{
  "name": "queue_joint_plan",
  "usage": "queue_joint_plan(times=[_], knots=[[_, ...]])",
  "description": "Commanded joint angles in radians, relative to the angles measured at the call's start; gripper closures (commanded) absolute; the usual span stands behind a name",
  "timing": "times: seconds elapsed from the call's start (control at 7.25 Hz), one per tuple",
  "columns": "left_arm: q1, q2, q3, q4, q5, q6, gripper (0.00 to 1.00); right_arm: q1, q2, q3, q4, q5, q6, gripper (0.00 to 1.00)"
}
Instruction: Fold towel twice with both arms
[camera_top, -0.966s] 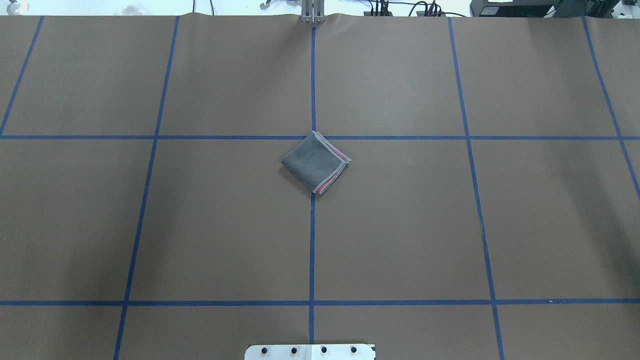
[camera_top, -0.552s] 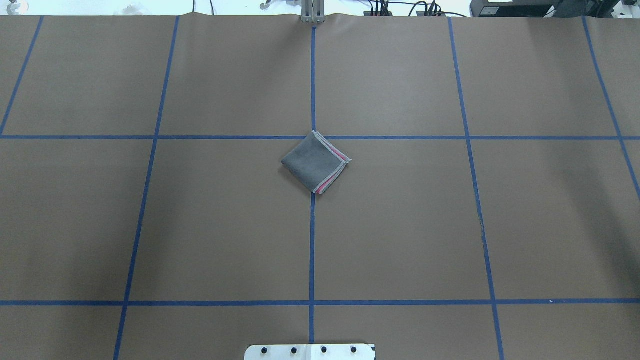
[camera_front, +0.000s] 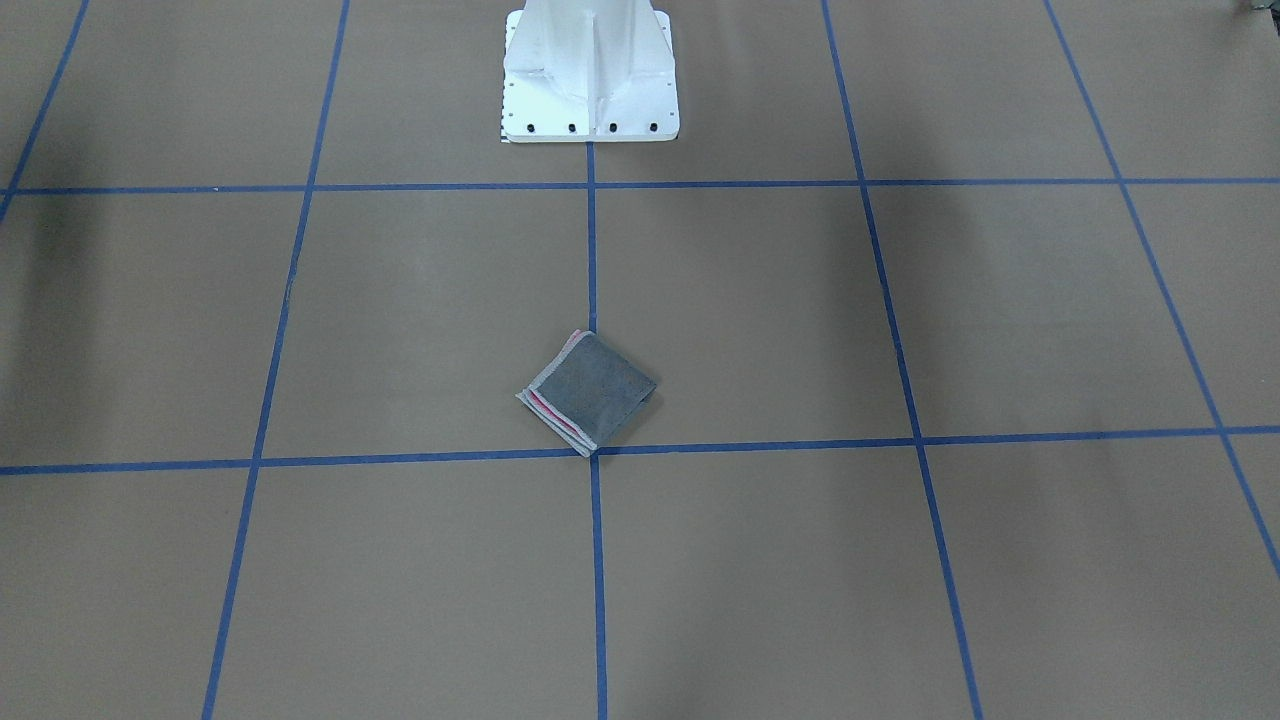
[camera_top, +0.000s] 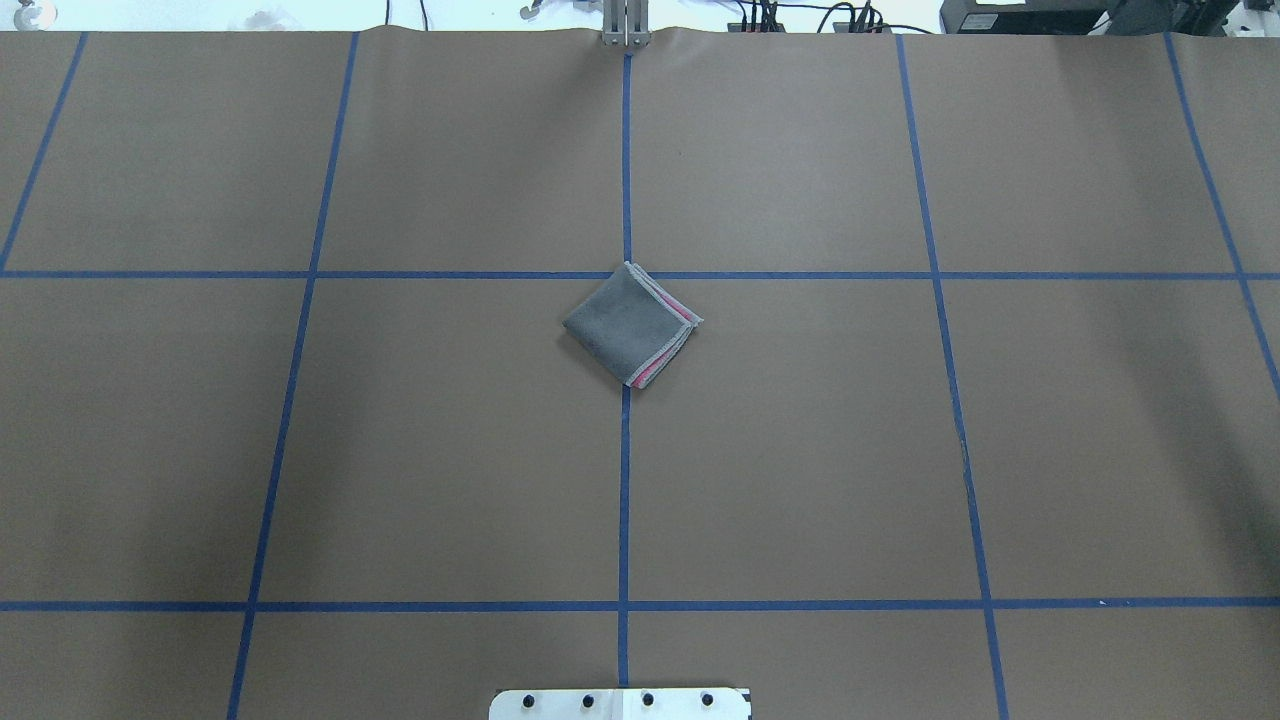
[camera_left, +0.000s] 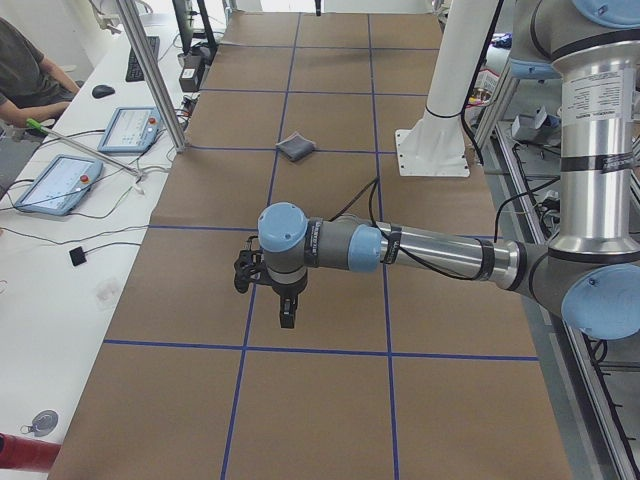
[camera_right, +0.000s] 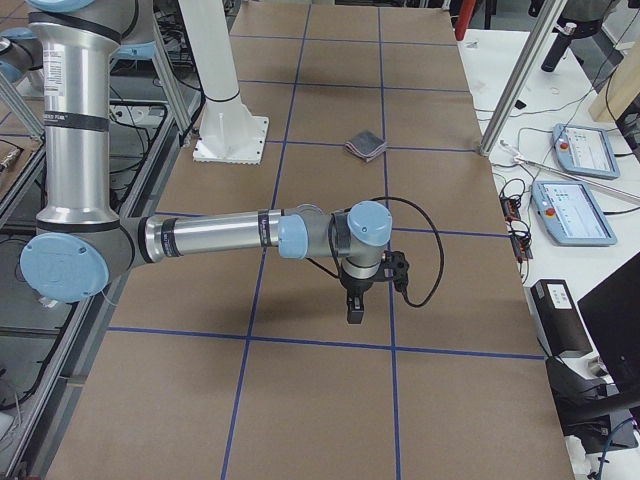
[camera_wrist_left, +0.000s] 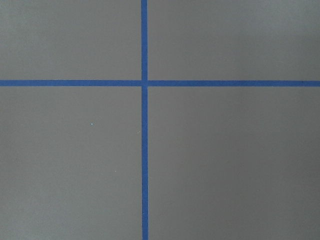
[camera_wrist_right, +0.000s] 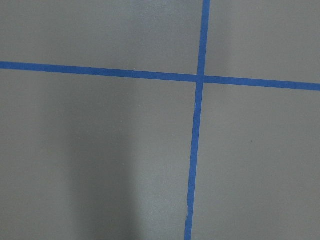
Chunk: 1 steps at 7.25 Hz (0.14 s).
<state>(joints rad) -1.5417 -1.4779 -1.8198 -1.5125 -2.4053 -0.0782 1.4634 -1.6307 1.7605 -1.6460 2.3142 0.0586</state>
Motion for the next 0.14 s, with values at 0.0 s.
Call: queue_joint_plan(times=[0.0], knots=[[0.0, 0.001, -0.018, 0.002, 0.0, -0.002, 0.0, 0.0, 0.0, -0.001, 0.0, 0.001, 0.0, 0.0]])
